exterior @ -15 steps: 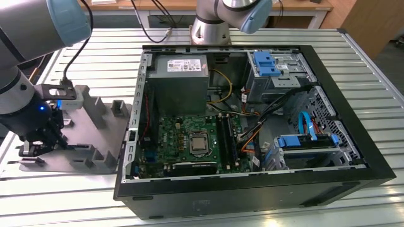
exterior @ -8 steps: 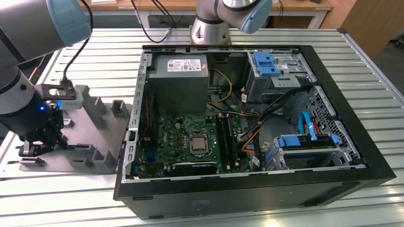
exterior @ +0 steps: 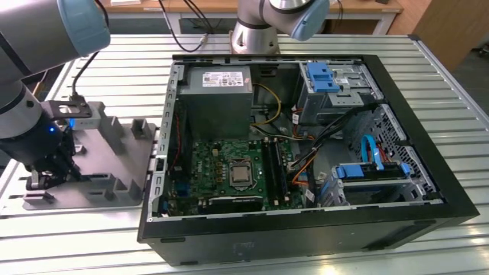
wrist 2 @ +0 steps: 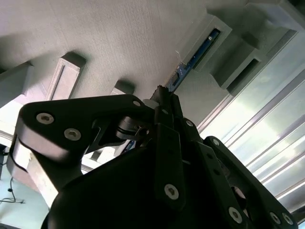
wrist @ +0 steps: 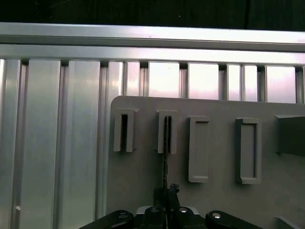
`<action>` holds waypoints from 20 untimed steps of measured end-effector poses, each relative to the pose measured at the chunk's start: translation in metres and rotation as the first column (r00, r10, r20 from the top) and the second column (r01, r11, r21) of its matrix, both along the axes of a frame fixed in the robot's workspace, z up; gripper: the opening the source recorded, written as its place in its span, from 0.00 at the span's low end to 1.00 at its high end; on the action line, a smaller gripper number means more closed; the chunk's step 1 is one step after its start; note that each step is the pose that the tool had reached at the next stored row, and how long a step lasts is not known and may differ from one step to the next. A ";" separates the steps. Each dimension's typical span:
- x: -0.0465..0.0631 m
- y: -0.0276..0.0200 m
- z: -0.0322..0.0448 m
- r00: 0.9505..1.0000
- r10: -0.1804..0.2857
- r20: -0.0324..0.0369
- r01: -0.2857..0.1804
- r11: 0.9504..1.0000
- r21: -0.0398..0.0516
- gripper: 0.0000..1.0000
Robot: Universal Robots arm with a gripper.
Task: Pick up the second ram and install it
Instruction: 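Pick up the second ram and move it above second insertion slot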
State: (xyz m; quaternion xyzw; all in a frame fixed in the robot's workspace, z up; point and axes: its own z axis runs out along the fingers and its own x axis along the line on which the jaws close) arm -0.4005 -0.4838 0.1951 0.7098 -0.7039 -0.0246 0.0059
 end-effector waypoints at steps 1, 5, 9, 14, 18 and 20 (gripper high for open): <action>0.000 0.0000 -0.0001 1.000 0.003 0.000 -0.003 1.000 0.000 0.14; 0.000 0.0000 -0.0003 0.999 0.054 0.000 -0.054 0.999 0.000 0.14; 0.000 0.0000 -0.0004 0.999 0.054 0.000 -0.054 0.999 0.000 0.14; 0.000 0.0001 -0.0005 1.000 0.004 0.000 -0.004 1.000 0.000 0.14; 0.000 0.0000 -0.0005 1.000 0.001 0.000 -0.001 1.000 0.000 0.14; 0.000 0.0000 -0.0004 1.000 0.000 0.000 0.000 1.000 0.000 0.14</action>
